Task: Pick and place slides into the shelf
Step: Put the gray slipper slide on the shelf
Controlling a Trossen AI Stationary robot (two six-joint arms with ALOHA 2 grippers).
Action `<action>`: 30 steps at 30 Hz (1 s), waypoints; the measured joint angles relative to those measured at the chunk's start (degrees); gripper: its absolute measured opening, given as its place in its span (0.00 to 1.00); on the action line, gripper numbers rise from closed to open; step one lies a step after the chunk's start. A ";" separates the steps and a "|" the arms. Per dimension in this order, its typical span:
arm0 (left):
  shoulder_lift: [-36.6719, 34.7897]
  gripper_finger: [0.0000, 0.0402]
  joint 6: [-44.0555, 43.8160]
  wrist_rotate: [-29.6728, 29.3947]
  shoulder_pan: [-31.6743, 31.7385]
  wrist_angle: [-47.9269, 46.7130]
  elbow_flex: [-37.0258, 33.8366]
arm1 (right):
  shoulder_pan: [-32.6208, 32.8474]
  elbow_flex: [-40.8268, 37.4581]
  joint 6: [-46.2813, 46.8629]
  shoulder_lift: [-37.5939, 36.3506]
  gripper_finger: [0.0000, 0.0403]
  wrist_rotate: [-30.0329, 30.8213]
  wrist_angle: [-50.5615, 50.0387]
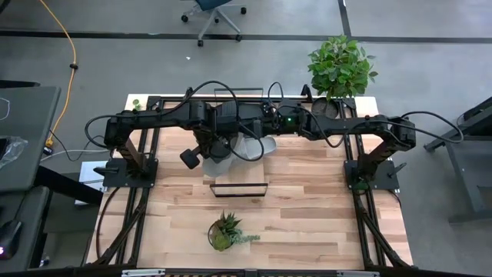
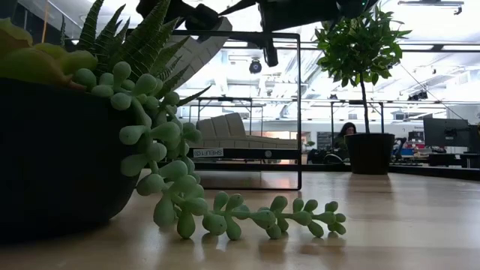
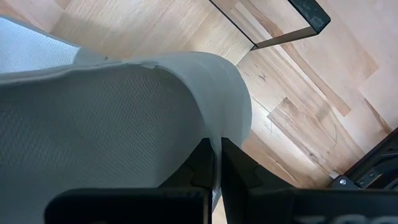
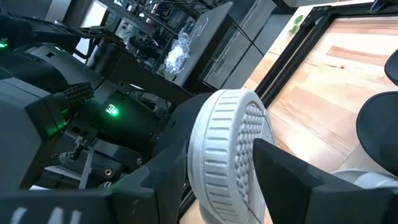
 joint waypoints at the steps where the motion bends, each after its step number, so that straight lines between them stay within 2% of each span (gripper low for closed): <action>1: 0.00 0.00 0.00 -0.02 0.00 0.01 0.02 | 0.00 0.00 0.02 0.00 0.44 0.01 -0.02; 7: 0.00 0.00 0.00 0.00 0.00 -0.02 0.02 | 0.00 0.00 0.08 0.02 0.41 0.04 -0.02; 19: 0.00 0.00 -0.40 -0.63 0.00 -0.09 0.02 | -0.02 0.00 -0.24 0.02 0.17 0.63 -0.87; 23: 0.00 0.02 -2.07 -3.74 -0.04 -0.19 0.02 | -0.04 0.00 -0.55 0.02 0.15 1.10 -1.14; 30: -0.04 0.12 -3.27 -6.60 0.00 -0.11 0.02 | -0.02 -0.01 -0.09 0.02 0.14 3.43 -3.85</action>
